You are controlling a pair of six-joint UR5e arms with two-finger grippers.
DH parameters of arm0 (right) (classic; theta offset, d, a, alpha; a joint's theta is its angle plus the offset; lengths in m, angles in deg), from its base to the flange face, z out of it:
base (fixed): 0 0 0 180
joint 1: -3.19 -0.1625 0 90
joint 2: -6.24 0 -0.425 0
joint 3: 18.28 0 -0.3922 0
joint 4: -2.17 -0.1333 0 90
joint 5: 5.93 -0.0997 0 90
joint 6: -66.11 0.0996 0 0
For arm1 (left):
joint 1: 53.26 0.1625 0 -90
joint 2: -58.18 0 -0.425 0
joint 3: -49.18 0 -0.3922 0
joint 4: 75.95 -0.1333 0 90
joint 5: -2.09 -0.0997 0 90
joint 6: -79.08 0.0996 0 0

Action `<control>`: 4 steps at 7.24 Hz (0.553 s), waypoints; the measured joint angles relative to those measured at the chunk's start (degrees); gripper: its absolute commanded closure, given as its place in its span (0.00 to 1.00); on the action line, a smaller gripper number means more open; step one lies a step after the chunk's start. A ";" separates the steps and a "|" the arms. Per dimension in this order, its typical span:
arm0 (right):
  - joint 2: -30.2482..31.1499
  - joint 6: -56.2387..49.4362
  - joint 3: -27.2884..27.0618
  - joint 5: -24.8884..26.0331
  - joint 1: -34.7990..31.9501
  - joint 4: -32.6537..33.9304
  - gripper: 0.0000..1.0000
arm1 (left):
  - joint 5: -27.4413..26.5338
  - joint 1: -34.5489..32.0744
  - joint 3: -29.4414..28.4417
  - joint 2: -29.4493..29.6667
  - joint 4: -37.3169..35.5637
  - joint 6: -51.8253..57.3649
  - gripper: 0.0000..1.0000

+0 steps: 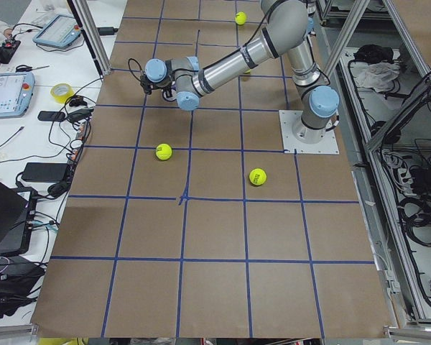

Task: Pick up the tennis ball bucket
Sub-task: 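Lift the can's open end with the left gripper, tilting it upright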

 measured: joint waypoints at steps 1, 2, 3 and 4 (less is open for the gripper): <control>0.03 0.00 0.00 0.03 0.00 0.00 0.00 | -1.53 -0.49 -1.61 -0.92 0.21 -2.66 1.00; 0.04 0.00 0.00 0.13 0.00 0.00 0.00 | -3.40 -1.30 -3.56 -1.87 0.65 -5.18 1.00; 0.09 0.00 0.00 0.21 0.00 0.00 0.00 | -7.04 -2.93 -6.64 -2.63 2.20 -6.91 1.00; 0.11 0.00 0.00 0.24 0.00 0.00 0.00 | -11.21 -5.02 -10.03 -3.04 4.68 -7.62 1.00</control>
